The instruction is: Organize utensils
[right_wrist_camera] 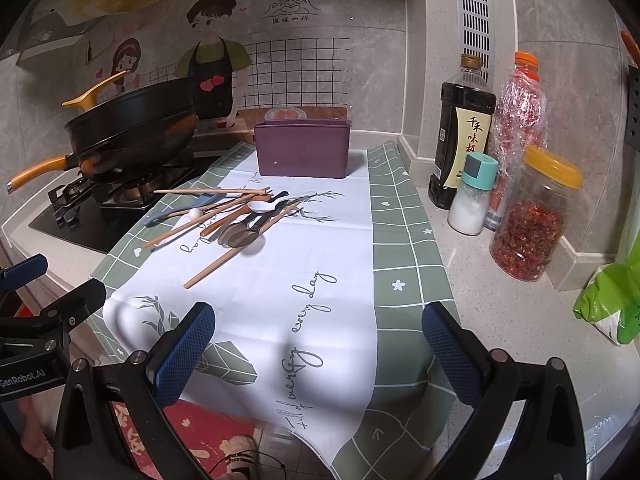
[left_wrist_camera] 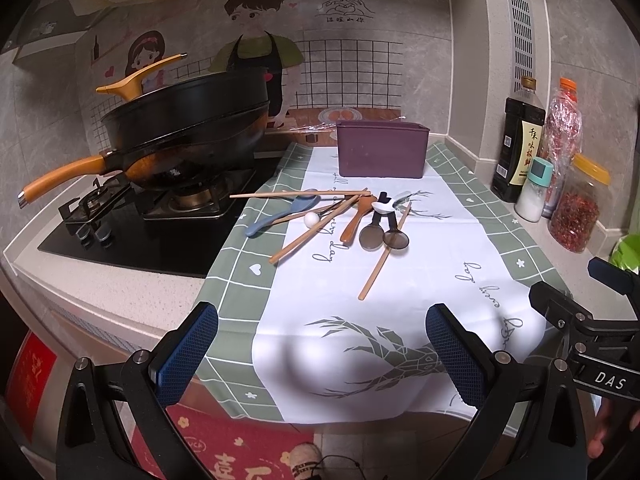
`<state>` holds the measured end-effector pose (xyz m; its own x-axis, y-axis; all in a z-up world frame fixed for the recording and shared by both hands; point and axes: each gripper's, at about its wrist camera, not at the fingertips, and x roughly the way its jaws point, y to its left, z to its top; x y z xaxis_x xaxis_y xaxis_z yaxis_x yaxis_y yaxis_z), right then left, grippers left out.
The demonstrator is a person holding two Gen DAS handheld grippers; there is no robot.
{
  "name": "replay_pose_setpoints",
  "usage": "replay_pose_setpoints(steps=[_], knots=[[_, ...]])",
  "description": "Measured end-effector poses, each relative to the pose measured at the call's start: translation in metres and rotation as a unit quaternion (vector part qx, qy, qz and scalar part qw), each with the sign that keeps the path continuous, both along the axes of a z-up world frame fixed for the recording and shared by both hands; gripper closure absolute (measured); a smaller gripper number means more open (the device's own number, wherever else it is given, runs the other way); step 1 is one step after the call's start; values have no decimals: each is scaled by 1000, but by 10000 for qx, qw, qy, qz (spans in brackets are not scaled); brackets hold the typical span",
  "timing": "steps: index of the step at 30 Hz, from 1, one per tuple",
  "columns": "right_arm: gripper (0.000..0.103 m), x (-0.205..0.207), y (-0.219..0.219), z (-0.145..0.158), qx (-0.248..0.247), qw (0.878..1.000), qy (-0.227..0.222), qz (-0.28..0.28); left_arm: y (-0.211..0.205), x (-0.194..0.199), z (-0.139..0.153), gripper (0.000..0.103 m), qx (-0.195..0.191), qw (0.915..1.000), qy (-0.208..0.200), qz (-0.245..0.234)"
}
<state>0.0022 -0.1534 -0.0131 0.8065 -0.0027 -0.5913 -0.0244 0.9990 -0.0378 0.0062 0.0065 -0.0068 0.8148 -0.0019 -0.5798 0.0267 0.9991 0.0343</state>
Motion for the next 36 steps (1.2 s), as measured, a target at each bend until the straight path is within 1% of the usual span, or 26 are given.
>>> replay_pose_setpoints(steps=[15,22,26,30,32,36], knots=[[0,4,-5,1,14,10000,15,-17,0,0,1,0,-3,10000,-9,-8],[0,15,-8,4,3,10000,8,-46,-3,11,4,0,-10,10000,11,-53],[0,29,-8,8,-117,9999,-18,-36,-3,28,8,0,-12,9997,18,-251],[0,48,-6,13,-197,9998,-47,-8,-4,53,13,0,154,9987,-79,-487],[0,59,-5,15,-219,9998,-30,19,-5,70,15,0,288,9979,-106,-574],[0,86,0,17,-306,9995,-28,-54,0,108,19,0,370,9960,-50,-809]])
